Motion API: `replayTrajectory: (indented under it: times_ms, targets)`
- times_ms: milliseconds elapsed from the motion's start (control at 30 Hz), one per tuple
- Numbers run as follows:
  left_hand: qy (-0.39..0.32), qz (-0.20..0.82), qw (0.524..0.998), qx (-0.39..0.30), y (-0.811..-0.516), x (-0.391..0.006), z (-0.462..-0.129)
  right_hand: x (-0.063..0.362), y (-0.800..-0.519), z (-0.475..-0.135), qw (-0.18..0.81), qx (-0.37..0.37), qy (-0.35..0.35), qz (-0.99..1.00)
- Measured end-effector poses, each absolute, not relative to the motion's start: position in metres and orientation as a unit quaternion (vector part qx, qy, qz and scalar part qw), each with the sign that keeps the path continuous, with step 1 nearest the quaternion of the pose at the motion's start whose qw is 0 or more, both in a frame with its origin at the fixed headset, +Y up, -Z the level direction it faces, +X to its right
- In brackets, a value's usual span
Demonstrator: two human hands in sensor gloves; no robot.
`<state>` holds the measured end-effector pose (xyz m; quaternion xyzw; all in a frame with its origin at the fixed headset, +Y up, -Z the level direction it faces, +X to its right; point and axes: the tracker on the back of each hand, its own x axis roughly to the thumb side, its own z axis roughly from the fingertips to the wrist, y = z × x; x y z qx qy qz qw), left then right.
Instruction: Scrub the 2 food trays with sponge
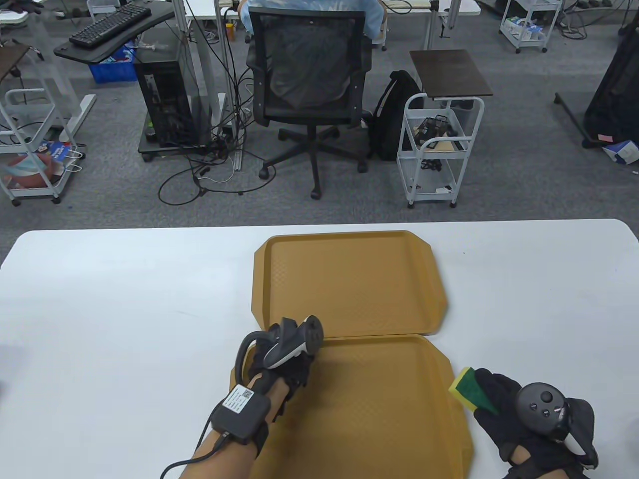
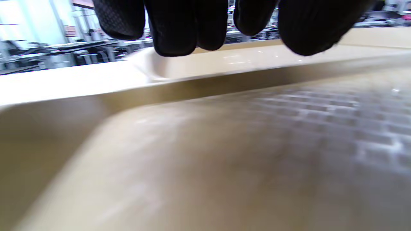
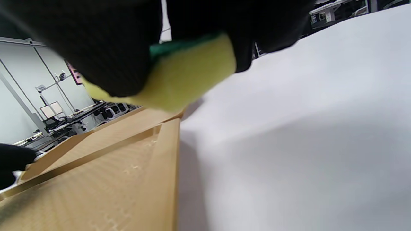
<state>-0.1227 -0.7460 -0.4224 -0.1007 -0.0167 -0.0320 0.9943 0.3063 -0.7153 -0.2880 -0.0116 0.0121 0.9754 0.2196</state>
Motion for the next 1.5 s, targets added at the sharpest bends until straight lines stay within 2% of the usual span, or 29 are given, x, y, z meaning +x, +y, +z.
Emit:
replayTrajectory:
  times_ms: [133, 300, 467, 533, 667, 1067, 1167, 1333, 1500]
  targets:
    - [0.066, 0.02, 0.985, -0.158, -0.746, -0.18, -0.391, 0.304, -0.722, -0.291, 0.215, -0.023, 0.018, 0.976]
    - [0.111, 0.082, 0.973, -0.183, -0.751, -0.219, -0.354, 0.295, -0.73, -0.294, 0.207, -0.038, 0.025, 0.977]
    - [0.094, 0.158, 0.95, -0.253, -0.765, -0.238, -0.332, 0.28, -0.737, -0.298, 0.198, -0.056, 0.029, 0.978]
    - [0.085, 0.194, 0.949, -0.232, -0.77, -0.247, -0.326, 0.27, -0.74, -0.303, 0.184, -0.065, 0.027, 0.98]
    - [0.086, 0.25, 0.931, -0.253, -0.777, -0.255, -0.328, 0.249, -0.742, -0.317, 0.141, -0.066, 0.031, 0.987]
    - [0.089, 0.302, 0.914, -0.256, -0.783, -0.259, -0.329, 0.181, -0.748, -0.384, 0.016, -0.108, 0.0, 0.994]
    - [0.096, 0.304, 0.912, -0.258, -0.782, -0.258, -0.33, 0.175, -0.753, -0.391, -0.013, -0.117, -0.004, 0.993]
    - [0.103, 0.292, 0.914, -0.263, -0.781, -0.257, -0.335, 0.173, -0.757, -0.395, -0.043, -0.117, 0.041, 0.991]
    - [0.098, 0.298, 0.908, -0.277, -0.783, -0.258, -0.337, 0.173, -0.755, -0.401, -0.033, -0.106, 0.048, 0.993]
